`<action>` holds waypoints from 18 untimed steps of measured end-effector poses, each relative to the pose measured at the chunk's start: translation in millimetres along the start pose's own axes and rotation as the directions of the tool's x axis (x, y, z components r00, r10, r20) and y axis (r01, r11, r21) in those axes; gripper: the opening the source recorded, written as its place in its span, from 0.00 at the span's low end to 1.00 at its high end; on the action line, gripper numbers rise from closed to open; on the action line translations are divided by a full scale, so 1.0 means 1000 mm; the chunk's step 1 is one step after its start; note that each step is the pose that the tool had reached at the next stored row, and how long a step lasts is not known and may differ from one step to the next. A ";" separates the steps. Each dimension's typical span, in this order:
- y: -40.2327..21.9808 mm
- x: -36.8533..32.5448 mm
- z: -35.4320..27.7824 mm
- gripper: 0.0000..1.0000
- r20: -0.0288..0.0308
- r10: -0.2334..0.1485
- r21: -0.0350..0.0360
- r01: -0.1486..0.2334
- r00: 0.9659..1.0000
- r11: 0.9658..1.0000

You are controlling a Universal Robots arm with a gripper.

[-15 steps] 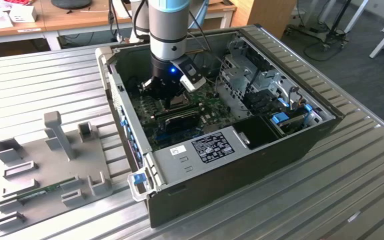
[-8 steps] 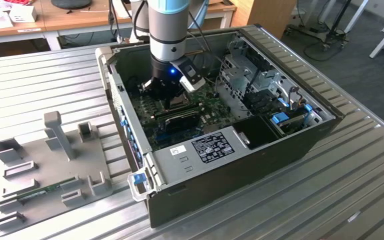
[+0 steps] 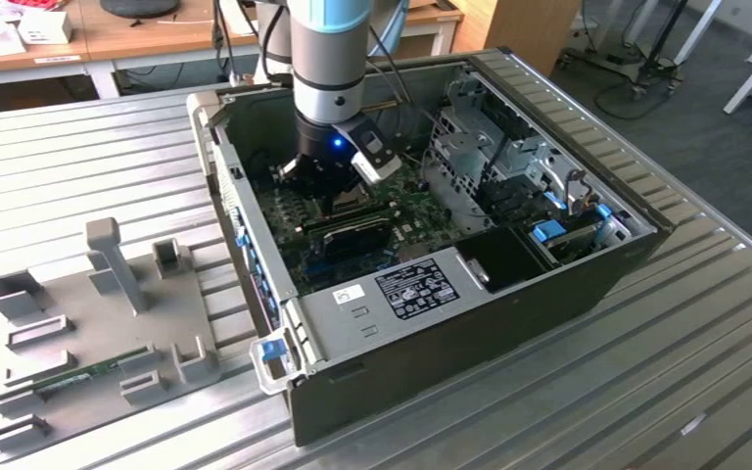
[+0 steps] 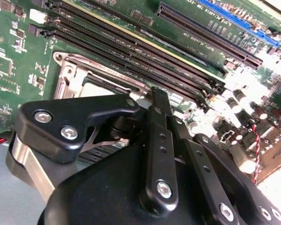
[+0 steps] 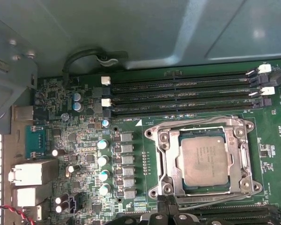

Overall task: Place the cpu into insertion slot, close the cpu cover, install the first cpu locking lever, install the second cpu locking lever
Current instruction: 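Install the second cpu locking lever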

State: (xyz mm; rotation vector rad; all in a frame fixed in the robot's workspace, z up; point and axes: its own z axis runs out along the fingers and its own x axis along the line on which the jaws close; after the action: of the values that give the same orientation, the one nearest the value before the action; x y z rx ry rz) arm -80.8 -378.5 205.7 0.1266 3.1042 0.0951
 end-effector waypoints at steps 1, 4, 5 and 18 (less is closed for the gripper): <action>-0.0001 0.0002 0.0009 0.10 0.000 0.000 0.000 0.000 1.000 1.000; -0.0003 0.0010 0.0036 0.10 0.002 0.000 0.000 0.000 1.000 1.000; -0.0004 0.0012 0.0041 0.10 0.002 0.000 0.000 0.000 1.000 1.000; 0.0010 0.0017 0.0050 0.10 0.008 0.000 -0.001 0.000 1.000 1.000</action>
State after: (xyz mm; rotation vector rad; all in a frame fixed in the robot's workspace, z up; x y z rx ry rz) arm -82.2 -377.1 200.7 0.1260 3.0957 0.0963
